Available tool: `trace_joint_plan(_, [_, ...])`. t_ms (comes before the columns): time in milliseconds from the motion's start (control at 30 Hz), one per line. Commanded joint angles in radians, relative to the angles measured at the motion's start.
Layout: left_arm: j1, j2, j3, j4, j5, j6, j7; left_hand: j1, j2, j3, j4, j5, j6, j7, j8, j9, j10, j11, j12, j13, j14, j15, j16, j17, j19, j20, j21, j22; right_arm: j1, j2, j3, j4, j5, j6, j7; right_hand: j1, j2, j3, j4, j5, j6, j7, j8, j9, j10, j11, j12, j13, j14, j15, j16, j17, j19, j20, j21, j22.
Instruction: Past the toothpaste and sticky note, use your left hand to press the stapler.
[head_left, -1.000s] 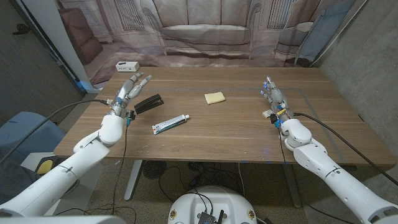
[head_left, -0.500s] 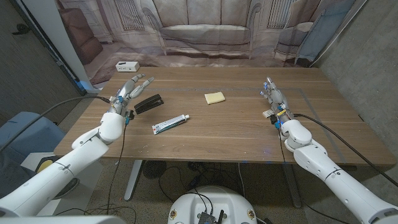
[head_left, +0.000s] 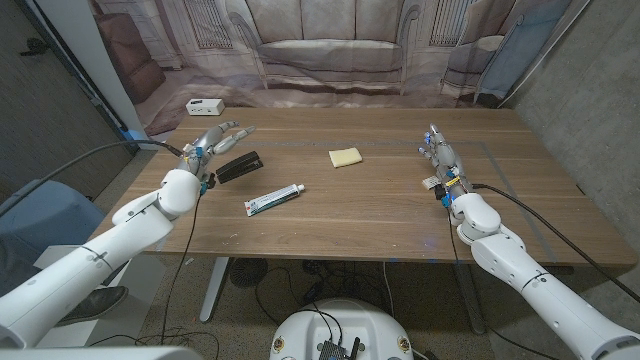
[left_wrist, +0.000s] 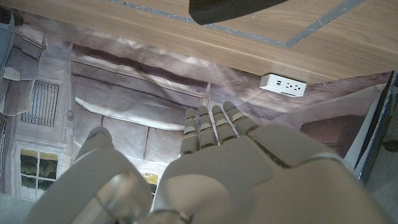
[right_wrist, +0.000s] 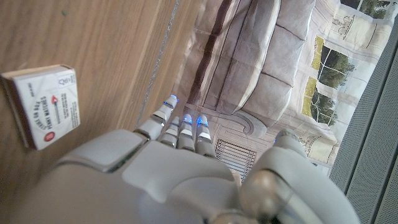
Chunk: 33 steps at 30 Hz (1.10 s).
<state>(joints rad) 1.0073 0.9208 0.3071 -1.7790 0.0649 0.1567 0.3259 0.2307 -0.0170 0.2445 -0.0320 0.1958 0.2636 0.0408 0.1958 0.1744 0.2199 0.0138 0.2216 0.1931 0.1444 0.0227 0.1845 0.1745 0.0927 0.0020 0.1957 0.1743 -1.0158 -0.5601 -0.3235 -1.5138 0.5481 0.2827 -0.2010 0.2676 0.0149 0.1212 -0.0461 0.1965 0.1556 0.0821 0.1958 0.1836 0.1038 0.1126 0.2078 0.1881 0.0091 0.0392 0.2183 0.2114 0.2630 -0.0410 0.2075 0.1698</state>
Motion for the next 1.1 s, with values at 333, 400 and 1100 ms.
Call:
trace_joint_plan(333, [-0.058, 0.075, 0.067, -0.089, 0.034, 0.18, -0.1, -0.003, 0.008, -0.004, -0.008, -0.001, 0.108, -0.027, 0.022, 0.006, 0.08, -0.02, 0.021, 0.004, 0.064, -0.017, 0.02, 0.004, 0.027, 0.004, 0.01, 0.006, -0.001, 0.008, 0.004, 0.02, -0.002, 0.026, 0.001, 0.0, 0.014, -0.001, -0.006, -0.001, 0.012, -0.007, 0.006, 0.004, 0.022, -0.006, 0.004, 0.003, 0.031, 0.0, 0.011, 0.003, 0.029, -0.004, 0.005, 0.002])
trace_joint_plan(400, [-0.065, 0.08, 0.075, -0.095, 0.04, 0.194, -0.109, -0.003, 0.008, -0.004, -0.009, -0.001, 0.107, -0.027, 0.021, 0.006, 0.081, -0.019, 0.02, 0.004, 0.066, -0.017, 0.019, 0.004, 0.03, 0.005, 0.011, 0.006, -0.006, 0.007, 0.007, 0.016, 0.002, 0.024, -0.001, 0.0, 0.014, 0.0, -0.006, -0.001, 0.013, -0.007, 0.006, 0.004, 0.023, -0.007, 0.004, 0.003, 0.032, 0.0, 0.011, 0.003, 0.031, -0.004, 0.005, 0.002])
trace_joint_plan(1100, [-0.131, 0.096, 0.157, -0.129, 0.109, 0.332, -0.169, -0.007, 0.012, -0.008, -0.016, -0.001, 0.12, -0.047, 0.007, 0.007, 0.138, -0.013, 0.028, 0.007, 0.151, -0.017, 0.029, 0.007, 0.143, 0.031, 0.045, 0.012, -0.023, 0.004, 0.011, 0.017, 0.001, 0.035, -0.002, -0.001, 0.014, -0.001, -0.008, -0.002, 0.014, -0.006, 0.005, 0.003, 0.024, -0.003, 0.002, 0.003, 0.038, 0.003, 0.01, 0.004, 0.038, -0.004, 0.005, 0.003])
